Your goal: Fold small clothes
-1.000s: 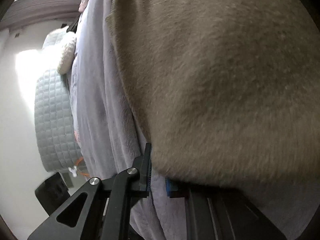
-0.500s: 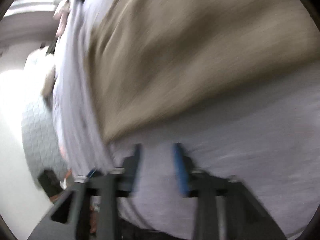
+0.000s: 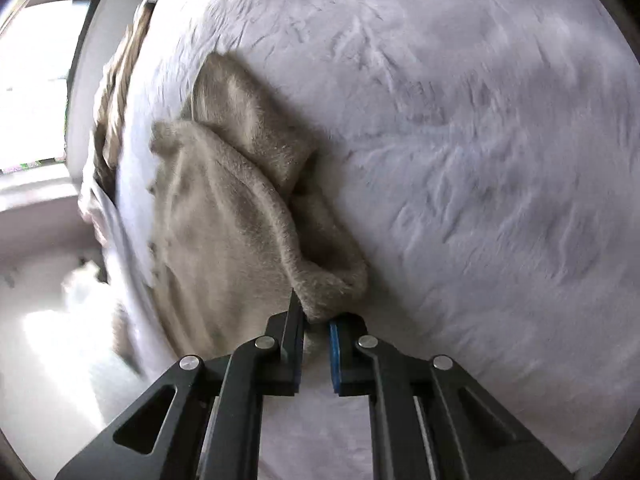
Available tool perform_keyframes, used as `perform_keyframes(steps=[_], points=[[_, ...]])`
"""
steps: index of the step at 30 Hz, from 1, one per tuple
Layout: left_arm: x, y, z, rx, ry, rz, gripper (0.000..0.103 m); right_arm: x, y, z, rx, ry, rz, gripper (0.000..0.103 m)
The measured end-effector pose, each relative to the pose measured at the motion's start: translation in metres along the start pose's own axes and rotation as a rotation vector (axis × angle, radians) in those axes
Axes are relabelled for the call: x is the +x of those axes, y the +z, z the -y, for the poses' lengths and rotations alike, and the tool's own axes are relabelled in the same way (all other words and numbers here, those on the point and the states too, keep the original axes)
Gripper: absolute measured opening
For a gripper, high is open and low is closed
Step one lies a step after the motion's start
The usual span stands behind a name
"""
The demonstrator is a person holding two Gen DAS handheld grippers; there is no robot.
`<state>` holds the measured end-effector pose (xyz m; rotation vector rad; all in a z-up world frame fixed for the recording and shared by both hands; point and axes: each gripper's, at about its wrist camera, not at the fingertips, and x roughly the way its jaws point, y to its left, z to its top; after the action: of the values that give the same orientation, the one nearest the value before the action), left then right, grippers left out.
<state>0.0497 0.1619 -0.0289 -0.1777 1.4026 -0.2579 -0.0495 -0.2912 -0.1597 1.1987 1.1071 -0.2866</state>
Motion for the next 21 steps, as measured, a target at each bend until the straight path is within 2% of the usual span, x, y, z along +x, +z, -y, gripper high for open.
perform_keyframes(steps=[1, 2, 9, 17, 19, 20, 21], points=[[0.013, -0.009, 0.014, 0.002, 0.01, -0.008, 0.101, 0.001, 0.002, -0.005, -0.07, -0.067, -0.004, 0.011], [0.014, -0.011, 0.016, -0.001, 0.014, -0.017, 0.101, 0.003, 0.003, -0.006, -0.099, -0.084, -0.014, 0.011], [0.025, -0.013, 0.022, -0.062, 0.014, -0.055, 0.101, 0.006, 0.005, -0.022, -0.157, -0.11, -0.07, 0.012], [0.033, -0.016, 0.031, 0.031, 0.049, -0.079, 0.101, -0.014, -0.019, -0.024, -0.227, -0.141, -0.092, 0.015], [0.034, -0.015, 0.034, 0.039, 0.045, -0.078, 0.101, -0.015, -0.028, -0.025, -0.233, -0.134, -0.106, 0.029], [0.034, -0.015, 0.036, 0.042, 0.045, -0.079, 0.101, -0.013, -0.033, -0.027, -0.228, -0.123, -0.113, 0.052], [0.035, -0.015, 0.036, 0.046, 0.048, -0.081, 0.101, -0.014, -0.038, -0.025, -0.223, -0.111, -0.115, 0.065]])
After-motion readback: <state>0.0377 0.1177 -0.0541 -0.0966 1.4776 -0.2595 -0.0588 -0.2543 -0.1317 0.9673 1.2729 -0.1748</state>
